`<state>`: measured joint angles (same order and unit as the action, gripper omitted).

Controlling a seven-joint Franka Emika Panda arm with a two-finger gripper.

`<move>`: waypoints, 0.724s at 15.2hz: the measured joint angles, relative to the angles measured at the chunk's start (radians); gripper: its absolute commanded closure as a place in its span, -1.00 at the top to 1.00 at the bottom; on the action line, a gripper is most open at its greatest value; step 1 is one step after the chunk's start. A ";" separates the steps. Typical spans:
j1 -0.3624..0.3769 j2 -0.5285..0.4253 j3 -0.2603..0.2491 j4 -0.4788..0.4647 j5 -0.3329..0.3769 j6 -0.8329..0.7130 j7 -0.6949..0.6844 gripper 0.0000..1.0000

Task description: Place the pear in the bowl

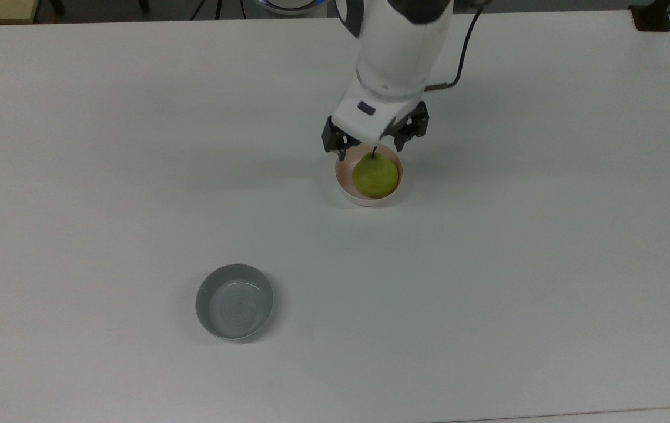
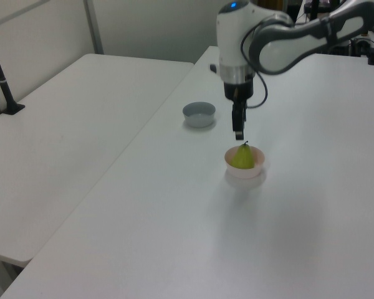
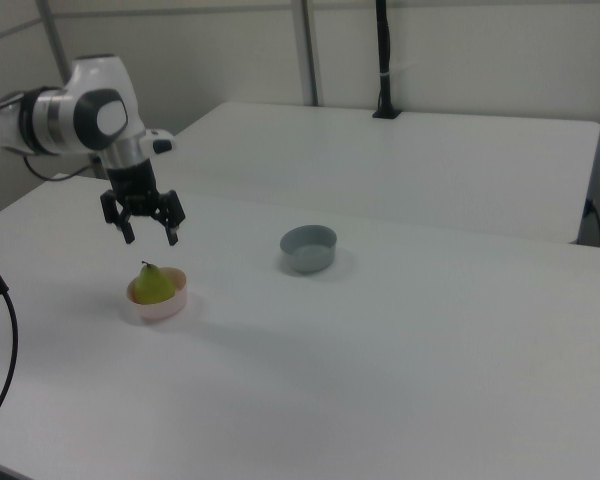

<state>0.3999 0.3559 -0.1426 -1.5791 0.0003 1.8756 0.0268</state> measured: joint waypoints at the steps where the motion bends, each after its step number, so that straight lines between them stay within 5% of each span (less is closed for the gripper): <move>1: -0.010 -0.021 0.000 0.009 0.000 -0.021 0.003 1.00; 7: -0.085 -0.150 -0.002 0.050 0.000 -0.143 0.021 1.00; 11: -0.202 -0.189 0.007 0.050 0.000 -0.149 0.019 1.00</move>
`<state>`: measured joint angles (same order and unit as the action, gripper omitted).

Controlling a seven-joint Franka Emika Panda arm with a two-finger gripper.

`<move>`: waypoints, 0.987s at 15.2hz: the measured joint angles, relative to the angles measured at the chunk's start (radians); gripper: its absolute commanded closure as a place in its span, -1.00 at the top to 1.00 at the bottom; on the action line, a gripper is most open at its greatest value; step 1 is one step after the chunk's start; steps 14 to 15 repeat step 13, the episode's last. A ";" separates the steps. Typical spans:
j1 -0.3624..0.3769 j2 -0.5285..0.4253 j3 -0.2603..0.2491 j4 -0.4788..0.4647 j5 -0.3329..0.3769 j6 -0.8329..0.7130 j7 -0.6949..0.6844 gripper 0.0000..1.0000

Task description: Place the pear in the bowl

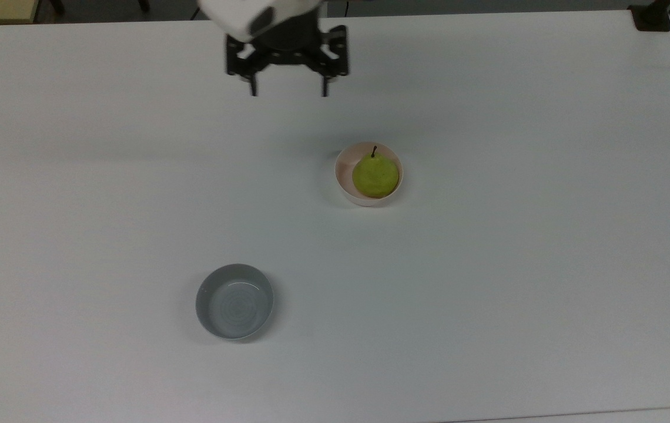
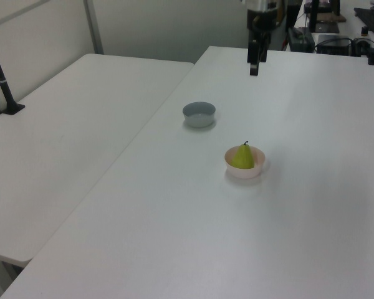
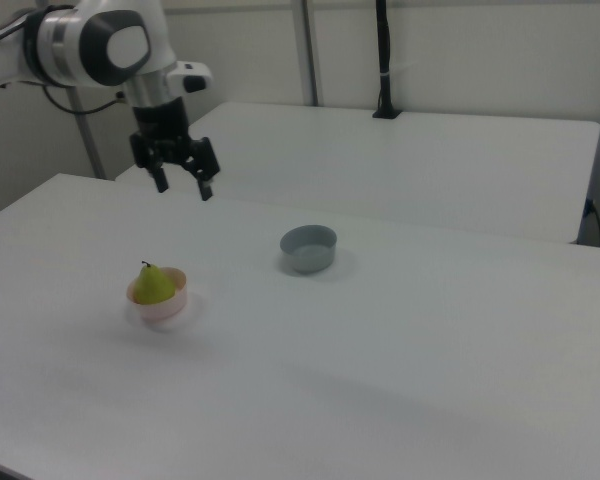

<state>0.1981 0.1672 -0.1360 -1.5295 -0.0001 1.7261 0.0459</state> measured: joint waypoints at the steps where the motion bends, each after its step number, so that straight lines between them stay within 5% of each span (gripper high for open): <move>1: -0.037 -0.005 0.002 0.000 0.000 0.000 -0.006 1.00; 7: -0.197 -0.016 0.005 0.000 0.000 0.000 -0.067 1.00; 15: -0.216 -0.018 0.006 -0.001 0.000 0.000 -0.067 1.00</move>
